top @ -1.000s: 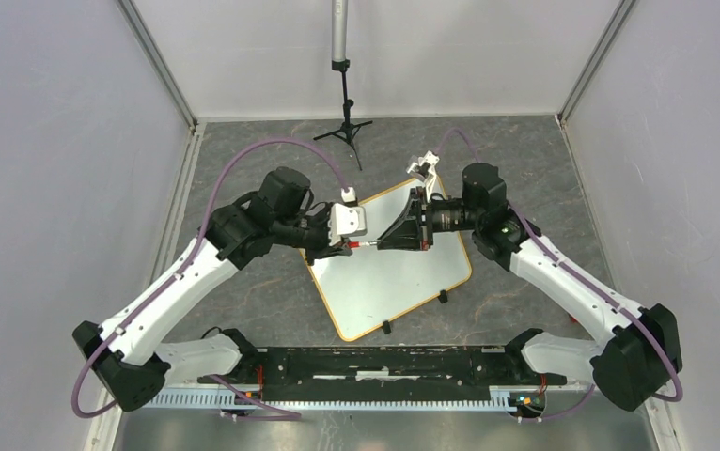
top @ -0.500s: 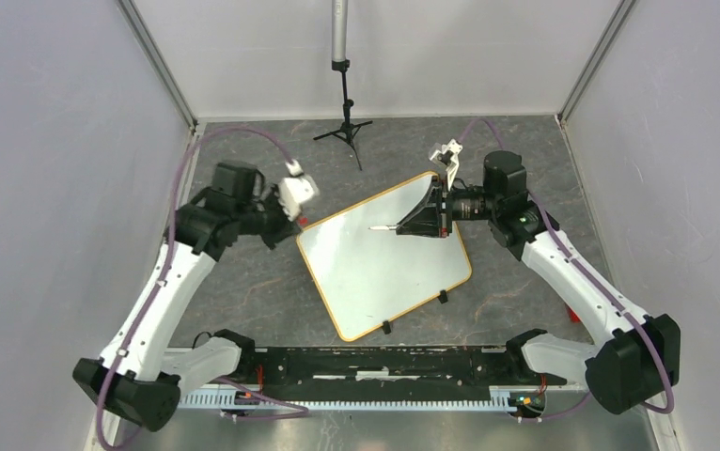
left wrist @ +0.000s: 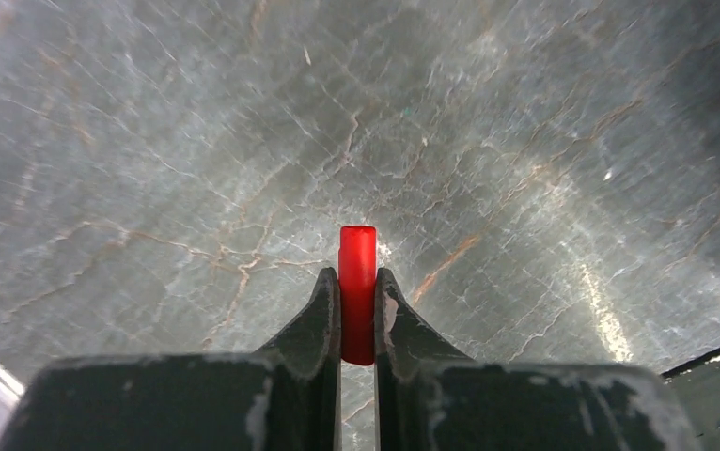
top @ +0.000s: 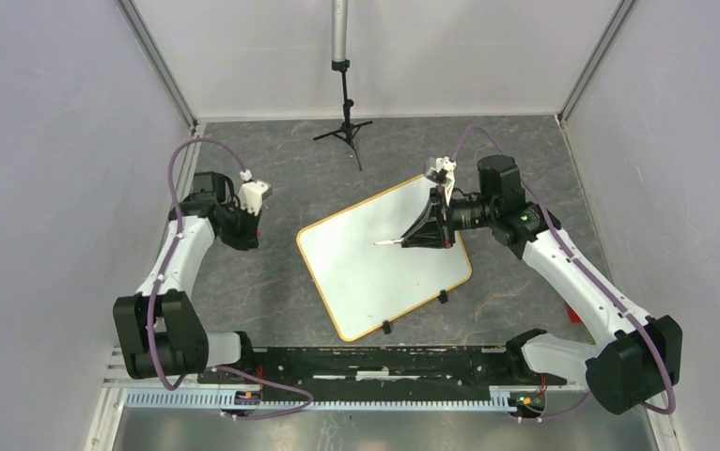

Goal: Write a sentence on the whiteboard
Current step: Place the pen cap at the center of the board.

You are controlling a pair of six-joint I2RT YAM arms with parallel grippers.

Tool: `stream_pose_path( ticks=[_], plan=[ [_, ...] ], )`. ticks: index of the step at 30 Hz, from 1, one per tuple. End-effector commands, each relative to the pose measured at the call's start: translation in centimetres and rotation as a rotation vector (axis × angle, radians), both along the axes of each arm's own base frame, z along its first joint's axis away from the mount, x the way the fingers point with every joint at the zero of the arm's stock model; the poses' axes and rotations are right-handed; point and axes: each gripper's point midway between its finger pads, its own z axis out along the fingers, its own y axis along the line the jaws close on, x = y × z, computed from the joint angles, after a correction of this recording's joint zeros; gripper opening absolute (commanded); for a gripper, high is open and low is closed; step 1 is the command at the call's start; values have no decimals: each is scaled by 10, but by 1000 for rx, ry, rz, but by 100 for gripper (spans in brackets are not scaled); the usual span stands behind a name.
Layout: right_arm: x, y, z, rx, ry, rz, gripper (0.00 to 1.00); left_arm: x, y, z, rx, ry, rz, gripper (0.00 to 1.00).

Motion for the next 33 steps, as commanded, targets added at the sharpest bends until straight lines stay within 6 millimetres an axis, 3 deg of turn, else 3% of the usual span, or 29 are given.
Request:
stream_pose_path(
  ticks=[1,10,22,28,33],
  plan=[
    [-3,-4,5,-16,-112,18,0,12,10,-21,34,-4,72,4],
    [-1,-6,-9,-44,-113,3,0,-4,15,-71,70,135,72,11],
    [3,2,-20,-84,-137,5,0,-18,3,-100,166,246,-17,24],
    [2,3,-23,-95,-138,18,0,-26,-6,-105,144,298,-48,39],
    [3,3,-24,-102,-147,20,0,-23,-20,-82,66,281,-83,55]
  ],
)
